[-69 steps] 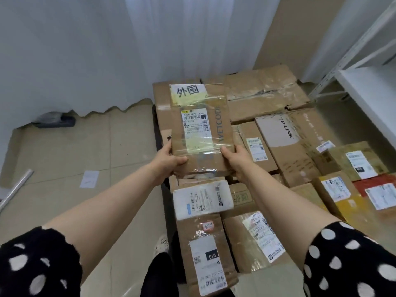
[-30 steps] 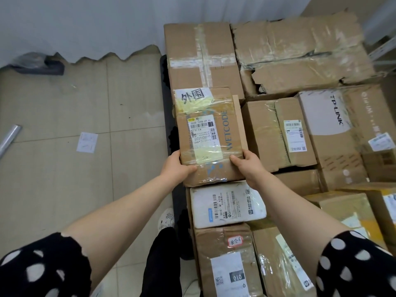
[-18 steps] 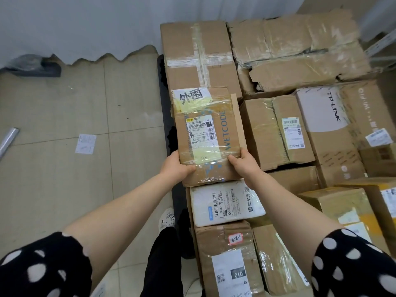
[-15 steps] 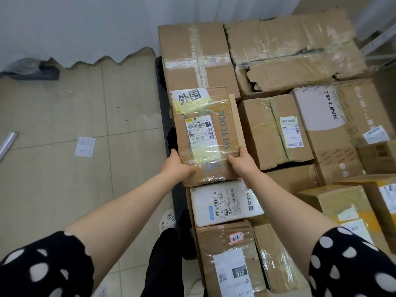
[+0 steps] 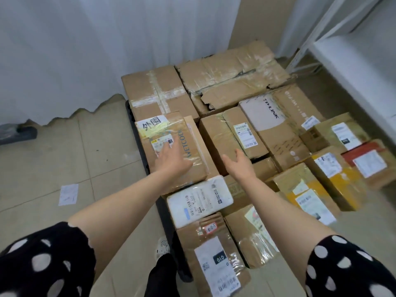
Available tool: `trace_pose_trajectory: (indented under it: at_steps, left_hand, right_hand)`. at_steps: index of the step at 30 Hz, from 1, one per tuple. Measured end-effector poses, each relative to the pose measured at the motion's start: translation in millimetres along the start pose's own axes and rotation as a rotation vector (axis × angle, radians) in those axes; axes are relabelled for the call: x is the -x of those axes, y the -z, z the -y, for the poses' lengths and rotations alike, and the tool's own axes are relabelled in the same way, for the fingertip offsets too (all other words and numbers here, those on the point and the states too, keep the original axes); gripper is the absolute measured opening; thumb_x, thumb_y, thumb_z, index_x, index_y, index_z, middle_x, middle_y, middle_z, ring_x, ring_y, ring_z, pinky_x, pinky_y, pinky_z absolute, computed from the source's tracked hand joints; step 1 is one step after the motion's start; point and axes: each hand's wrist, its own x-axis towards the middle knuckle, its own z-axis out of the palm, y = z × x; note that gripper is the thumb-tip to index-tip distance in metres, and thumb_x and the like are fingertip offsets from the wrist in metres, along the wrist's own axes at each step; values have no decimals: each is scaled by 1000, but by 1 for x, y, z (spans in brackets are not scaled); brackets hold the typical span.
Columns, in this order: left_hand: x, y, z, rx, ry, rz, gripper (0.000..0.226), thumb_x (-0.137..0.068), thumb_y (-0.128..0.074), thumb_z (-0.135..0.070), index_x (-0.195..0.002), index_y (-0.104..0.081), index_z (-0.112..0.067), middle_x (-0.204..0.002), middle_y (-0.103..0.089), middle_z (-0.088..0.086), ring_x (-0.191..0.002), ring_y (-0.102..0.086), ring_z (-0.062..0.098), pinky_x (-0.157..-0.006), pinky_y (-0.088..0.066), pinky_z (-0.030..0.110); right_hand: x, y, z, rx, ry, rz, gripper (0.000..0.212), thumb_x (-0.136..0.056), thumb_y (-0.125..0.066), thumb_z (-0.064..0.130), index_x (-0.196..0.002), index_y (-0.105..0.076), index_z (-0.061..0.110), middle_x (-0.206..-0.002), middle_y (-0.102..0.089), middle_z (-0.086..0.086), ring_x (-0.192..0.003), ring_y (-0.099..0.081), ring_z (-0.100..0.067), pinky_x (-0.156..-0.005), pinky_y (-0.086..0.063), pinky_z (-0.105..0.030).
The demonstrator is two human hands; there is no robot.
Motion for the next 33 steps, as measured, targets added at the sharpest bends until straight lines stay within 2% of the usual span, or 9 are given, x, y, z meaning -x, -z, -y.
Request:
trace_pose_trajectory:
  at_steps: [3, 5, 7, 9, 13, 18, 24, 29, 33]
  left_hand:
    - [35, -15, -55, -83, -120, -17, 89, -85, -63, -28, -153, -6, -26, -158, -15, 9, -143, -20, 31, -114, -27, 50]
    - [66, -34, -96, -140, -205, -23, 87, -86, -63, -32, -153, -8, -27, -156, -22, 9, -141, -25, 31, -111, -31, 51]
    - [103, -58, -142, -255, -289, -7, 84, -87, -61, -37, -152, -9, -30, -155, -23, 8, -140, -27, 32, -109, -33, 53]
    - [146, -87, -188, -418, -376, -5, 77, -89, -57, -40, -151, -11, -31, -155, -23, 7, -142, -23, 30, -111, -29, 53]
    - [226, -147, -277, -666, -557, -3, 70, -91, -49, -46, -151, -16, -30, -150, -31, 5, -139, -27, 29, -110, -26, 53]
    - [308, -216, -387, -745, -822, 5, 67, -92, -46, -45, -151, -20, -24, -148, -37, 6, -135, -33, 29, -109, -32, 44]
    - [395, -293, -487, -797, -1094, 41, 68, -92, -47, -46, -150, -22, -21, -147, -38, 9, -134, -37, 29, -109, -33, 42]
    - [458, -346, -559, -823, -1319, 68, 72, -93, -45, -46, -153, -14, -21, -153, -31, 8, -139, -31, 28, -115, -25, 43]
    - [500, -382, -621, -826, -1445, 74, 70, -92, -48, -42, -151, -16, -22, -146, -40, 7, -133, -38, 29, -111, -28, 43]
  right_hand:
    - [27, 47, -35, 115, 38, -92, 63, -97, -40, 49, -145, -33, 9, -146, -43, -11, -136, -38, -27, -115, -23, -45]
    - [51, 88, -68, 241, 62, -180, 59, -97, -35, 53, -139, -41, 12, -138, -51, -7, -132, -42, -26, -116, -8, -48]
    - [79, 133, -109, 315, 93, -256, 57, -96, -33, 54, -135, -45, 15, -135, -55, -5, -131, -43, -24, -115, 2, -52]
    - [111, 180, -158, 376, 90, -295, 57, -97, -32, 55, -136, -45, 16, -137, -52, -4, -133, -41, -23, -115, 5, -52]
    - [171, 270, -251, 443, 25, -380, 63, -94, -36, 58, -140, -40, 16, -147, -41, -5, -139, -31, -24, -116, -1, -51]
    - [249, 363, -356, 337, -73, -554, 59, -92, -48, 51, -135, -44, 11, -142, -44, -11, -133, -35, -28, -110, -26, -36]
    - [333, 437, -456, 195, -250, -670, 68, -95, -48, 45, -147, -29, 7, -157, -21, -12, -144, -17, -28, -116, -17, -34]
    - [385, 486, -514, 139, -393, -802, 56, -91, -53, 42, -132, -44, 5, -140, -42, -16, -134, -33, -32, -108, -30, -36]
    - [415, 532, -549, 100, -469, -879, 62, -93, -52, 42, -140, -37, 5, -151, -31, -15, -141, -24, -30, -114, -25, -39]
